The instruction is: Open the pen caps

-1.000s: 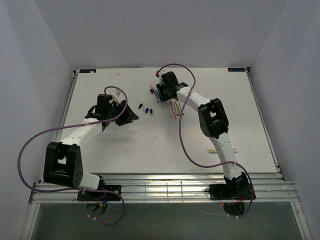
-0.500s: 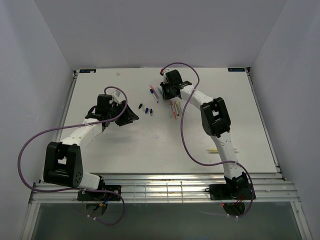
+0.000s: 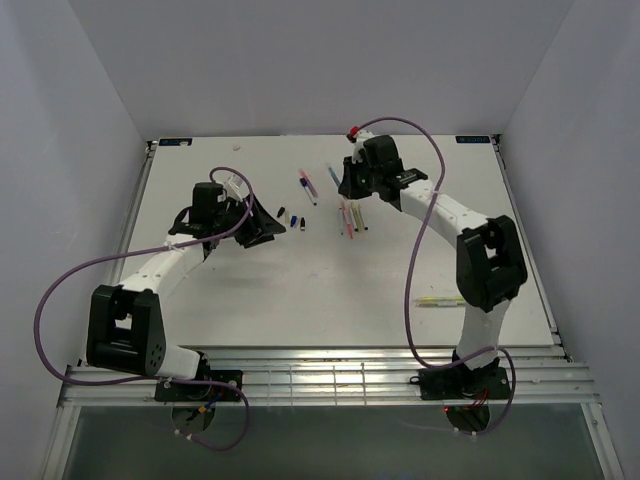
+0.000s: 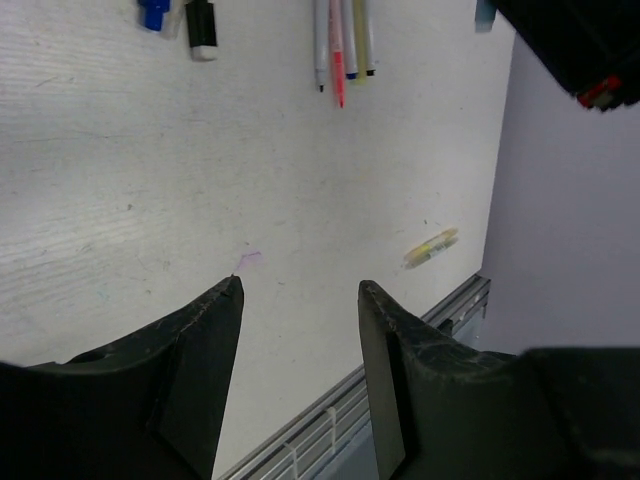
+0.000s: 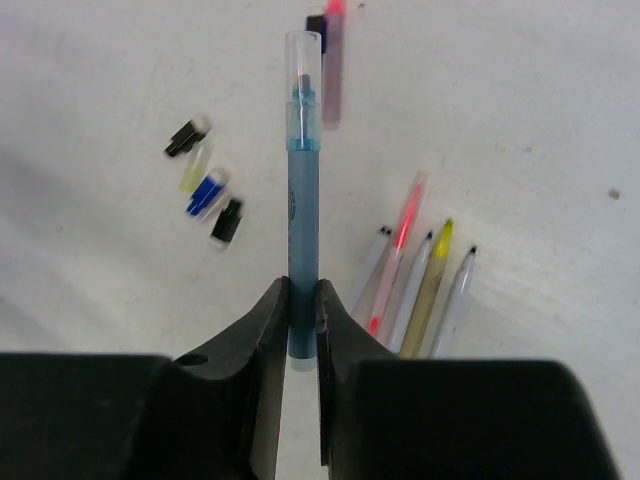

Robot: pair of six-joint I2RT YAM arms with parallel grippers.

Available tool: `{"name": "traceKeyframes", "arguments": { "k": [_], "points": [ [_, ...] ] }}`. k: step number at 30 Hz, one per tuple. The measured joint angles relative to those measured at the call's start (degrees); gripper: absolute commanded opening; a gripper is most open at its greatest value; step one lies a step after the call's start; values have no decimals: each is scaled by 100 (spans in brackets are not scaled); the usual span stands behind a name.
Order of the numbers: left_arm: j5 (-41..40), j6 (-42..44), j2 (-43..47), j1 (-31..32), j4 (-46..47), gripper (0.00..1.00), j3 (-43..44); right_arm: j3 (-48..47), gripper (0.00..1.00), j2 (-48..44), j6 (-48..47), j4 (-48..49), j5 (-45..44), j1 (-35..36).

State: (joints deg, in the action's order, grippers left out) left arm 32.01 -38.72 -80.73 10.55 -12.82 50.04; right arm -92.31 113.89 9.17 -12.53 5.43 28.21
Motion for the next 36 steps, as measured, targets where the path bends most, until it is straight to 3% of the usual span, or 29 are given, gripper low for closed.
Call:
{"name": "traceKeyframes", "arguments": {
  "k": [6, 11, 19, 36],
  "points": [
    [527, -297, -76, 0, 302, 64, 448, 2173, 8, -1711, 573, 874, 315, 476],
    [909, -691, -81, 2, 931, 66, 396, 3193, 8, -2090, 1014, 1078, 369, 1196],
    [1086, -1051, -203, 17, 1388, 66, -94, 3305, 8, -2356, 1316, 1276, 256, 1565],
    [1084, -1325, -785, 138, 1469, 65, -7, 3250, 8, -2356, 1436, 1421, 177, 1878]
  ]
}}
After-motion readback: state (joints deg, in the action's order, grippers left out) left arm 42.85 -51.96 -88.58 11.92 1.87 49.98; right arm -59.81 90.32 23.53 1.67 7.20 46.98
